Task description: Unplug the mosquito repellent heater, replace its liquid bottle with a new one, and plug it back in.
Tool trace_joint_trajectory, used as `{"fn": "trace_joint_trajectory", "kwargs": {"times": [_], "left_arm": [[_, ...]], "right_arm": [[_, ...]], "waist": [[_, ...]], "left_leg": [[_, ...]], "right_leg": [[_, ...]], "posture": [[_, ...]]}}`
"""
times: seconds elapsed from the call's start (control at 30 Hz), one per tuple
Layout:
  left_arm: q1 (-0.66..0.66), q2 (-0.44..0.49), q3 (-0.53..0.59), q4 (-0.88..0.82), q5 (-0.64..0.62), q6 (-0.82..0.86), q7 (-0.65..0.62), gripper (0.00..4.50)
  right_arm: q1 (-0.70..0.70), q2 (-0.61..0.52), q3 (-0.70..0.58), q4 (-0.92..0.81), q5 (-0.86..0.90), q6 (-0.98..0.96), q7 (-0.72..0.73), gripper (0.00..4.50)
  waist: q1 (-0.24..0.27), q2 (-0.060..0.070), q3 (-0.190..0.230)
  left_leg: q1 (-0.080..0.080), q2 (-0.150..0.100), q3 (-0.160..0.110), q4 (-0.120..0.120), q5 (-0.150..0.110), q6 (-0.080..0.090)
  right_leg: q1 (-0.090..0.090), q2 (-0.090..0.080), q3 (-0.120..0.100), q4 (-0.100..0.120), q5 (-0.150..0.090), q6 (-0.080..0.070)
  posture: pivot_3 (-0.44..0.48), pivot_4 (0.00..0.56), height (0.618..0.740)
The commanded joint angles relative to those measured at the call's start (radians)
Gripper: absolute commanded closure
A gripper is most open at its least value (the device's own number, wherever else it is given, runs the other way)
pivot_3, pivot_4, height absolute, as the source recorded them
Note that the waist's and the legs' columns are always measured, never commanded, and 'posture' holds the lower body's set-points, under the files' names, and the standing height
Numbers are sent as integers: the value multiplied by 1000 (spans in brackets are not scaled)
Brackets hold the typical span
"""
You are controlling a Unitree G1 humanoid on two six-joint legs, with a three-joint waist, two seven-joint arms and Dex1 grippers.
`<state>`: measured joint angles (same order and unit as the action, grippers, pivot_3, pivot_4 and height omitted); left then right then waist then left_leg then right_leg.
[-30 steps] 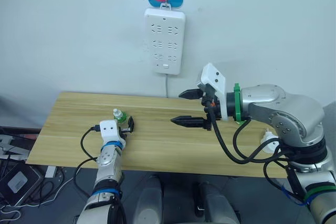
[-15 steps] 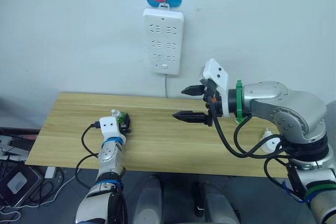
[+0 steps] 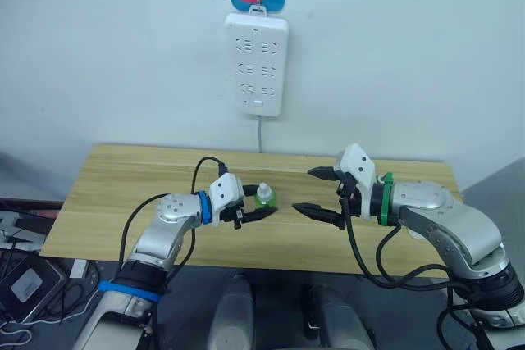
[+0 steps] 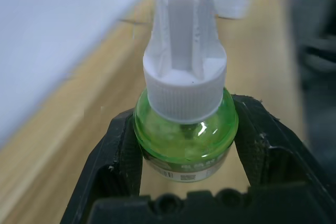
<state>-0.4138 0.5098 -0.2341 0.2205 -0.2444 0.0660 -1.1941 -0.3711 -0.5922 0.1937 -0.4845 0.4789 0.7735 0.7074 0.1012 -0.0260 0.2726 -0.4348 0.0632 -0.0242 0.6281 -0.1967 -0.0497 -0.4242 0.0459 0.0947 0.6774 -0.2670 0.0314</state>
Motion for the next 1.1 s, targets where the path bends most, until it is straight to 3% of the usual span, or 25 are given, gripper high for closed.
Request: {"fn": "trace_joint_trajectory", "kwargs": {"times": [0.03,0.17,0.27,0.33,0.6,1.0,1.1], "left_arm": [[-99,2,-27,75,2,-38,-129,2214],[-250,-52,-30,229,10,-66,-198,2214],[-287,-72,-19,292,15,-89,-217,2214],[-297,-80,-16,314,17,-103,-228,2214],[-305,-110,7,309,-3,-73,-236,2214],[-271,-118,23,231,-13,-22,-232,2214],[-263,-114,25,228,-11,-22,-232,2214]], "right_arm": [[-7,43,2,-11,-7,-41,-10,0],[-22,102,19,-2,-24,-50,-44,0],[-27,131,26,7,-41,-55,-62,586],[-32,139,31,12,-51,-56,-67,1262],[-40,169,44,35,-81,-68,-78,1262],[-31,194,40,74,-76,-69,-65,1262],[-29,215,16,81,-49,-66,-62,1912]], "waist": [[-4,0,0],[-16,0,0],[-28,-1,-1],[-40,-1,-1],[-72,-1,-1],[-75,-1,-1],[-74,-1,-1]], "left_leg": [[0,0,0,0,0,0],[-1,-1,0,1,0,0],[-2,-1,0,1,0,0],[-2,-1,0,1,0,0],[-1,0,-2,1,0,0],[-1,0,-2,2,0,0],[-1,0,-2,2,0,0]], "right_leg": [[0,0,0,0,0,0],[0,0,0,0,0,0],[0,0,0,0,0,0],[0,0,0,0,0,0],[-1,1,-2,3,0,0],[0,1,-2,4,2,-3],[0,1,-2,4,2,-4]], "posture": [[213,193,740],[159,187,740],[148,187,740],[144,188,740],[148,186,740],[174,191,740],[176,190,740]]}}
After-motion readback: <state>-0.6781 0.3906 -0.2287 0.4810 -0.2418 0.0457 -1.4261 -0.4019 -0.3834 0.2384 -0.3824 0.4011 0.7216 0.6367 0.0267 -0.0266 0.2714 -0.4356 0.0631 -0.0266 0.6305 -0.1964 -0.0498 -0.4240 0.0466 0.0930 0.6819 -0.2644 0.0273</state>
